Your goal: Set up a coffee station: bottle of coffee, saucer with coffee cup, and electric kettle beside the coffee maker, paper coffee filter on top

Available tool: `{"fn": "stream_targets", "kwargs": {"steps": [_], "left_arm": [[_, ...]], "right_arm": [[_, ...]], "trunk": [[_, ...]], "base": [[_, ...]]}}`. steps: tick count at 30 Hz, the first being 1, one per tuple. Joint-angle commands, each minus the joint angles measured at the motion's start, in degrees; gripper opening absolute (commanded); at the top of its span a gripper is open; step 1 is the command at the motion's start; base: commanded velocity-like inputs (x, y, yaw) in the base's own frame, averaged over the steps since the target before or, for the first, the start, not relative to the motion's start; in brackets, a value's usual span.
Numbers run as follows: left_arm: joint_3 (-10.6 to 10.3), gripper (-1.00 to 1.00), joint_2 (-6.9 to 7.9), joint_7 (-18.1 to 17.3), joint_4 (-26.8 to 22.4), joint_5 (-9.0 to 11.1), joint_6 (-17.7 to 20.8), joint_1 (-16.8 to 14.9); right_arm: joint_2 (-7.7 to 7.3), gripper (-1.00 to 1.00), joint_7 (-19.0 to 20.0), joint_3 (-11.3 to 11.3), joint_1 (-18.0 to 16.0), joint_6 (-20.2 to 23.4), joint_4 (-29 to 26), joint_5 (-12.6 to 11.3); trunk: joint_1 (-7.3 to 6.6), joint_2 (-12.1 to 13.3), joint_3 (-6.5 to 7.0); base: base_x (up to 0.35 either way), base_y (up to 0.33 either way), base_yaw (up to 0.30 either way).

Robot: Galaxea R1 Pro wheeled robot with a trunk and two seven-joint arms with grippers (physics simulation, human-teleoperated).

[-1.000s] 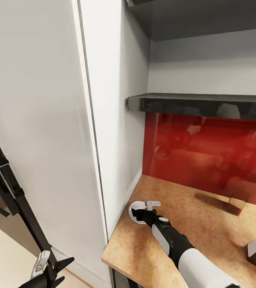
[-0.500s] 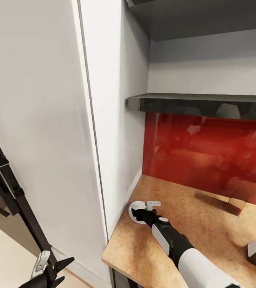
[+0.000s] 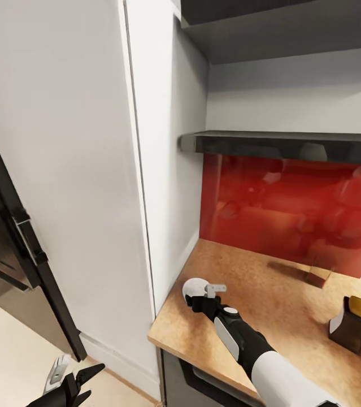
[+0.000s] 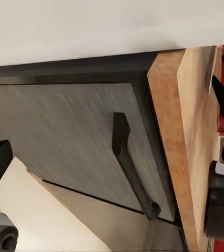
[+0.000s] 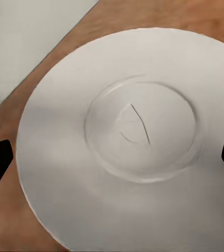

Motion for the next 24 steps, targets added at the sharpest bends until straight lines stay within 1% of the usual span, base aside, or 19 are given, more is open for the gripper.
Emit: {"fn": "stream_targets", "kwargs": {"steps": [1, 8, 12, 19, 24], "left_arm": [[0.1, 1.0, -0.01, -0.4, -0.1, -0.3, 0.2, 0.0], [0.1, 1.0, -0.01, -0.4, -0.1, -0.3, 0.2, 0.0], [0.1, 1.0, -0.01, -0.4, -0.1, -0.3, 0.2, 0.0], [0.1, 1.0, 0.0, -0.4, -0.1, -0.3, 0.2, 0.0], [0.1, 1.0, 0.04, -0.4, -0.1, -0.3, 0.2, 0.0]], "right_arm": [[-0.02, 1.0, 0.0, 0.1, 0.0, 0.2, 0.8, -0.4], [-0.02, 1.0, 0.0, 0.1, 0.0, 0.2, 0.7, -0.4], [-0.02, 1.0, 0.0, 0.1, 0.0, 0.2, 0.7, -0.4], [-0.02, 1.0, 0.0, 0.1, 0.0, 0.2, 0.7, -0.4], [-0.02, 1.0, 0.0, 0.1, 0.0, 0.2, 0.7, -0.4]], "trunk": [[0.02, -0.1, -0.14], [0.02, -0.1, -0.14], [0.02, -0.1, -0.14], [0.02, -0.1, -0.14], [0.02, -0.1, -0.14]], "base": [[-0.28, 0.0, 0.0], [-0.295, -0.002, 0.0], [-0.329, -0.071, 0.0], [-0.291, -0.175, 0.0], [-0.197, -0.224, 0.0]]}}
